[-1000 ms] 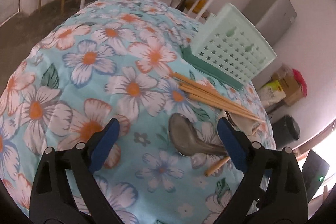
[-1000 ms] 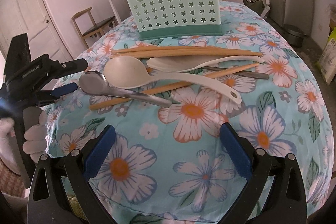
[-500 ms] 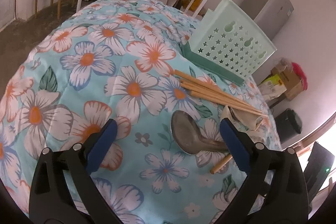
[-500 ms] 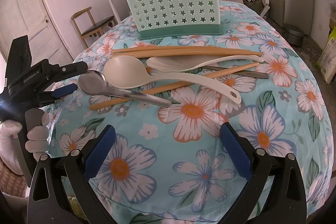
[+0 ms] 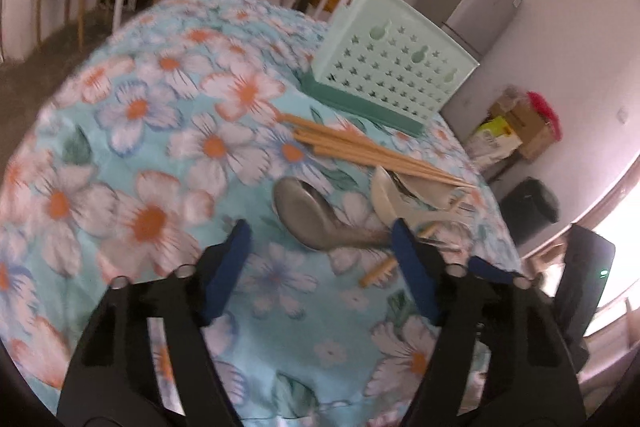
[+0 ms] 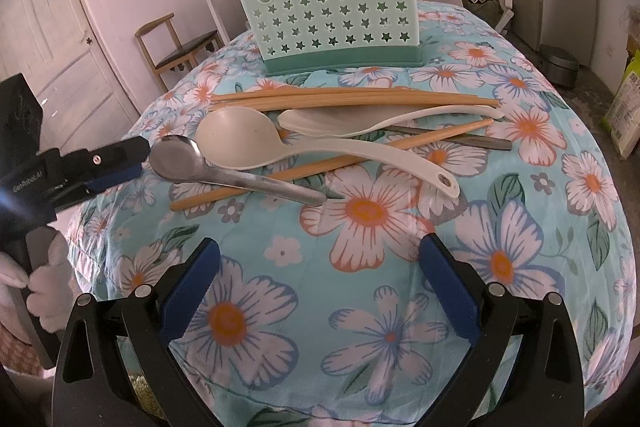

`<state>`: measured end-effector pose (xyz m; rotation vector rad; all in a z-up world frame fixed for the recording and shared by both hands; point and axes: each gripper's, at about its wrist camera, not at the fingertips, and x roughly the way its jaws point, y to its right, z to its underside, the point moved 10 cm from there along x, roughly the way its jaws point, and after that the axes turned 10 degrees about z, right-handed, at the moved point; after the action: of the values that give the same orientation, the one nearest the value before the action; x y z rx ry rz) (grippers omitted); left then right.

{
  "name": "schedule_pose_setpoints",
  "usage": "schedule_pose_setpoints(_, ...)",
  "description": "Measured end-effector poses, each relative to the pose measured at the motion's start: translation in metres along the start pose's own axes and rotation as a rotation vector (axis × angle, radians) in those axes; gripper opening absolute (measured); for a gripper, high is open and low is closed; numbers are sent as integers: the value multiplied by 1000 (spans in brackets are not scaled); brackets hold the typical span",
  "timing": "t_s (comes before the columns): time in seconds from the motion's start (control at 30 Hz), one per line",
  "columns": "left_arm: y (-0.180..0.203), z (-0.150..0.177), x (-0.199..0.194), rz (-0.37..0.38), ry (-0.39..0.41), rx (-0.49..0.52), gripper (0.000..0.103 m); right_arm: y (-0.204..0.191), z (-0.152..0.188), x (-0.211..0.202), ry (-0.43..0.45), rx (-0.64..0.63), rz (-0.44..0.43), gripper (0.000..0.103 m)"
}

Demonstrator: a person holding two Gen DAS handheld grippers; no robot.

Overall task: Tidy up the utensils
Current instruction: 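Reach the left gripper to the silver metal spoon and close on it, then lift the metal spoon with the left gripper while the right gripper reaches the white plastic spoon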

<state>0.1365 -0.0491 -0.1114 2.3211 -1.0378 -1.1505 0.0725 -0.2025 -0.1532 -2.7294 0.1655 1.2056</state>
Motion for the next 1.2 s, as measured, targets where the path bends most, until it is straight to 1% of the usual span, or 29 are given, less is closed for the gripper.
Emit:
schedule_pose_setpoints(0.03, -2, 1, 2, 25, -2, -32, 57, 0, 0, 0, 0, 0, -1, 97)
schedule_pose_setpoints(0.13, -7, 0, 8, 81, 6, -96, 48, 0, 0, 0, 1, 5, -4, 97)
schedule_pose_setpoints(0.17, -10, 0, 10, 95, 8, -117, 47, 0, -1, 0, 2, 7, -5, 97)
schedule_pose_setpoints(0.27, -21, -5, 18, 120, 22, -179, 37, 1, 0, 0, 4, 10, -6, 97)
schedule_pose_setpoints(0.33, -25, -7, 22, 114, 31, -191, 28, 1, -1, 0, 7, 9, -8, 97)
schedule_pose_setpoints(0.37, -26, -8, 23, 106, 32, -193, 25, 1, -1, 0, 9, 8, -9, 97)
schedule_pose_setpoints(0.43, -28, -9, 26, 84, 31, -191, 16, 1, -1, 0, 8, 3, -10, 97)
schedule_pose_setpoints(0.5, -29, -11, 24, 76, 37, -192, 10, 0, -2, 0, -2, -9, -8, 97)
schedule_pose_setpoints(0.53, -29, -11, 21, 71, 44, -190, 7, -1, -2, -1, -10, -20, -6, 97)
schedule_pose_setpoints(0.63, -33, -14, 4, 49, 65, -182, 2, -2, -6, -8, -8, -33, -18, 97)
schedule_pose_setpoints(0.7, -34, -18, -10, 43, 93, -174, 0, -5, -14, -17, 34, -62, -16, 94)
schedule_pose_setpoints(0.83, -39, -31, -45, 6, 164, -151, 0, -23, -35, -31, 144, -181, 18, 90)
schedule_pose_setpoints(0.93, -44, -41, -69, -14, 222, -145, 0, -41, -46, -29, 184, -281, 46, 84)
schedule_pose_setpoints(1.0, -45, -44, -76, -14, 240, -147, 0, -53, -51, -28, 206, -332, 60, 81)
schedule_pose_setpoints(1.03, -45, -44, -77, -10, 235, -150, 0, -58, -53, -28, 213, -348, 57, 79)
schedule_pose_setpoints(1.13, -42, -34, -64, 23, 185, -161, 1, -64, -56, -28, 207, -342, 40, 78)
schedule_pose_setpoints(1.17, -41, -28, -58, 38, 161, -166, 5, -63, -55, -28, 202, -337, 39, 78)
schedule_pose_setpoints(1.2, -38, -23, -50, 59, 133, -175, 17, -62, -54, -28, 196, -333, 39, 78)
